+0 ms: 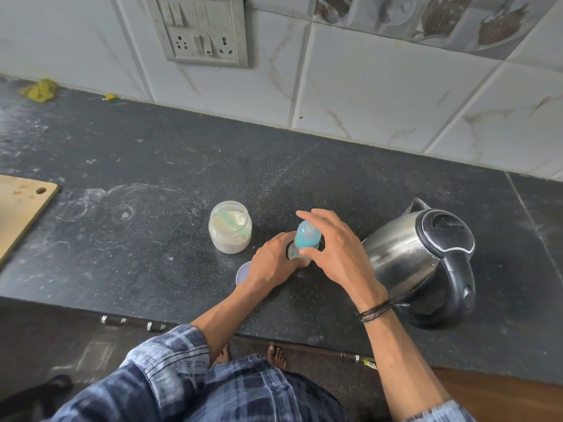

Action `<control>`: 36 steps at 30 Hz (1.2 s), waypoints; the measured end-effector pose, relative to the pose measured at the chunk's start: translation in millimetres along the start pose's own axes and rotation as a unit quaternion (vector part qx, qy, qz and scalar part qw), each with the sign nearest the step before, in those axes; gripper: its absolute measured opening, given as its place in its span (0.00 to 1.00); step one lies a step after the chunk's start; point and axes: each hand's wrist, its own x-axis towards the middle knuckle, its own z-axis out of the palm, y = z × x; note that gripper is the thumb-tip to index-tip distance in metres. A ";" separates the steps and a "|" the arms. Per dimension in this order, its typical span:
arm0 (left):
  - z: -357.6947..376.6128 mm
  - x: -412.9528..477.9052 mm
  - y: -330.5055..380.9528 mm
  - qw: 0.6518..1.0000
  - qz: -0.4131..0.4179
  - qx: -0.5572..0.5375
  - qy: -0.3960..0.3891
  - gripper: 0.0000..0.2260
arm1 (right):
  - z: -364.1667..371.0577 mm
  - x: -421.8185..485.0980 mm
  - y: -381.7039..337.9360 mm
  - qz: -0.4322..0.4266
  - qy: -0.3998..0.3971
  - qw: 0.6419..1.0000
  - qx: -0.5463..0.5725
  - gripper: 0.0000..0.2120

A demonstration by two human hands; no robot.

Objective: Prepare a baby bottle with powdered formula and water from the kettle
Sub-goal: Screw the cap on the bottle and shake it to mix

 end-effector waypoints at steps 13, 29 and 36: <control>-0.8 -1.6 1.7 1.000 0.003 -0.004 -0.007 0.24 | 4.4 -1.7 -0.4 0.030 0.022 0.999 0.022 0.36; -1.2 -2.0 2.4 1.000 0.000 0.004 -0.008 0.26 | 4.9 -8.2 -1.3 0.009 0.053 0.998 0.020 0.28; -2.4 -2.9 3.5 1.000 -0.007 -0.004 -0.006 0.25 | -0.4 -5.0 -0.1 0.020 0.034 0.999 0.035 0.29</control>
